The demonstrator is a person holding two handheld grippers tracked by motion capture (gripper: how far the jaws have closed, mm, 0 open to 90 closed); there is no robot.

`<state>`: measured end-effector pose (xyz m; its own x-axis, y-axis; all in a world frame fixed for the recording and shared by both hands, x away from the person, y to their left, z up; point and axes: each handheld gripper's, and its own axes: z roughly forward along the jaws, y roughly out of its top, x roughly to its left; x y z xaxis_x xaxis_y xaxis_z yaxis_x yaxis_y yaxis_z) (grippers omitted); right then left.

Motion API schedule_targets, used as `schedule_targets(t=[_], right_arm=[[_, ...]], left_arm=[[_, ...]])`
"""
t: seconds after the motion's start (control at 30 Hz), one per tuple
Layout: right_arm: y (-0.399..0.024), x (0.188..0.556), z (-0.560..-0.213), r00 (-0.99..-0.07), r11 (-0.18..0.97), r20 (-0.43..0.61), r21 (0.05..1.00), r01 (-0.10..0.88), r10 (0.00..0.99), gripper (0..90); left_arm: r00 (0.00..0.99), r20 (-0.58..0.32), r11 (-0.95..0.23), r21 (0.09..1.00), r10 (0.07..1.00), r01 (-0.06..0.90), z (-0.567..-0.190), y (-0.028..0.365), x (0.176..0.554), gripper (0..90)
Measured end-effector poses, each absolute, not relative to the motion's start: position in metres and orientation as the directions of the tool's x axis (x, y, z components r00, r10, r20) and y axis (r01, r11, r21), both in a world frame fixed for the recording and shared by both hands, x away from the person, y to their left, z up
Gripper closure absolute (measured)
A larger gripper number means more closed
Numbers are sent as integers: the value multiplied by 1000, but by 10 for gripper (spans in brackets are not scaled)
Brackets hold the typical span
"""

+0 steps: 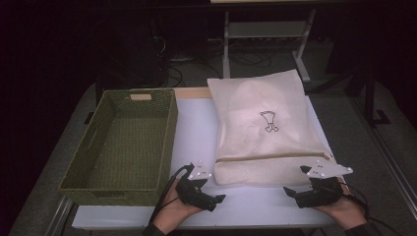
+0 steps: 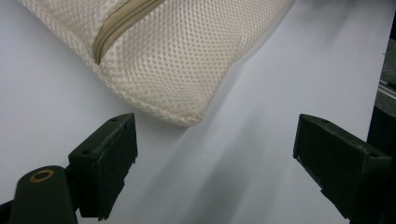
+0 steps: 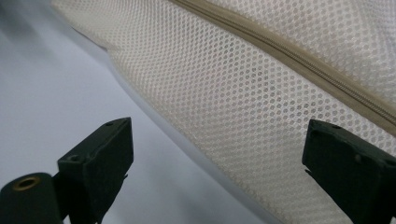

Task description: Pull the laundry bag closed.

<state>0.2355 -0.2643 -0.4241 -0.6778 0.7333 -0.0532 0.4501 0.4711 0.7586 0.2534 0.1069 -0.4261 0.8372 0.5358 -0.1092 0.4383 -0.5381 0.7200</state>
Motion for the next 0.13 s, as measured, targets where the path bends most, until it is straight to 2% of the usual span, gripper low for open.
schedule_targets(t=[0.13], right_arm=[[-263, 236, -426, -690, 465, -29, 759, 456, 723, 83]], left_arm=[[838, -109, -542, 716, 535, 439, -427, 108, 254, 132]])
